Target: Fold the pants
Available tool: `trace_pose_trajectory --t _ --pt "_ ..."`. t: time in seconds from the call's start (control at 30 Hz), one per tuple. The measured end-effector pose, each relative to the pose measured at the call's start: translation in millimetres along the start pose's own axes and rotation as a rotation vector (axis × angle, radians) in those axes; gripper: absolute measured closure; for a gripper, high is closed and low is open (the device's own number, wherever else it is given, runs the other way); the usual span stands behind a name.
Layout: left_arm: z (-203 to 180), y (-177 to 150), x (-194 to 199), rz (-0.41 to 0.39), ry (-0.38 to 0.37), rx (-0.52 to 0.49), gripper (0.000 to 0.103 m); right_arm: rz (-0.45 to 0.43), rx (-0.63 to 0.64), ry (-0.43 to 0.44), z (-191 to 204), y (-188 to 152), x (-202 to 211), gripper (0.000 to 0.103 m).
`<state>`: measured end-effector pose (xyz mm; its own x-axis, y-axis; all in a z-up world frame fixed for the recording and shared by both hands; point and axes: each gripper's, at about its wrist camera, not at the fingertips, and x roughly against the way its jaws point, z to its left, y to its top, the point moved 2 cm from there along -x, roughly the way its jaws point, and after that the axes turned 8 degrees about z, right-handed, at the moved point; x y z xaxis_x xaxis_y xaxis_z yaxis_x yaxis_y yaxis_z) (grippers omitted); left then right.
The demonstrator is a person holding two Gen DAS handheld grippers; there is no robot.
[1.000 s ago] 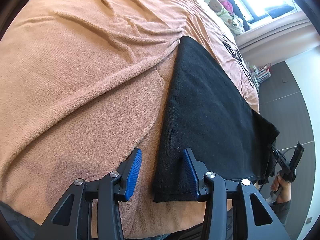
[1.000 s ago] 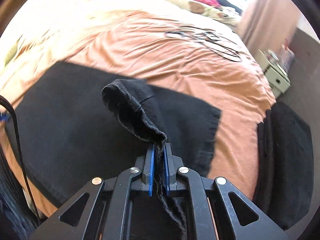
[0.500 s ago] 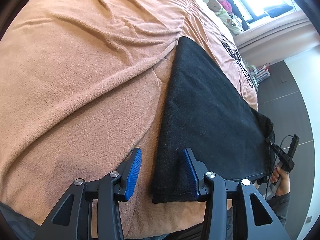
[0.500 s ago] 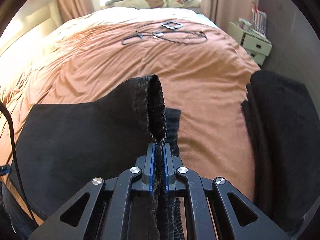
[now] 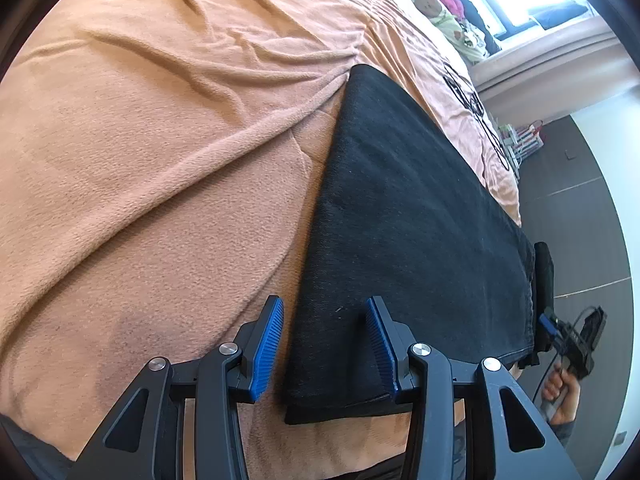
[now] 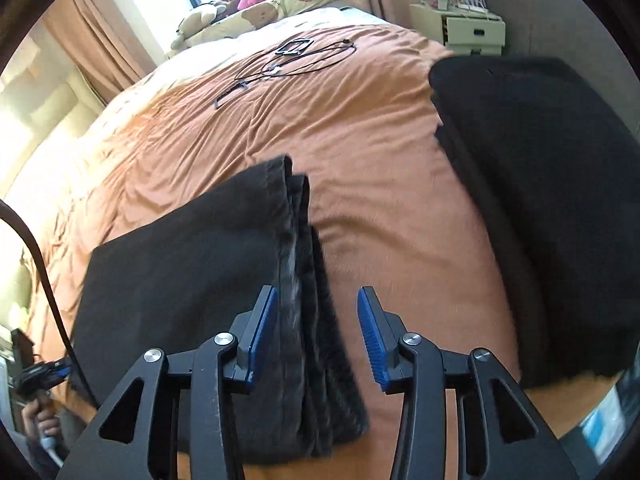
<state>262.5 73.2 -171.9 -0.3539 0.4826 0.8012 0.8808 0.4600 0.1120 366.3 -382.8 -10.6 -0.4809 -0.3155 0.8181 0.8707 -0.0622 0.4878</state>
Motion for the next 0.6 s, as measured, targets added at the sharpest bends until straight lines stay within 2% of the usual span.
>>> trace_pose_trajectory --t 0.27,0.4,0.47,0.6 --pt "-6.7 1.8 -2.7 0.001 0.005 -0.005 0.057 0.037 -0.166 0.168 -28.4 -43.1 0.4 0.064" --pt "-6.0 1.6 -4.1 -0.005 0.001 0.004 0.057 0.062 -0.247 0.235 -38.9 -53.7 -8.9 0.063" --pt "-5.6 0.5 -4.0 -0.007 0.0 0.009 0.057 0.063 -0.295 0.247 -47.4 -59.2 -13.6 0.052" --pt "-5.7 -2.1 -2.3 -0.011 0.004 0.011 0.057 0.068 -0.359 0.31 -61.0 -64.8 -21.4 0.051"
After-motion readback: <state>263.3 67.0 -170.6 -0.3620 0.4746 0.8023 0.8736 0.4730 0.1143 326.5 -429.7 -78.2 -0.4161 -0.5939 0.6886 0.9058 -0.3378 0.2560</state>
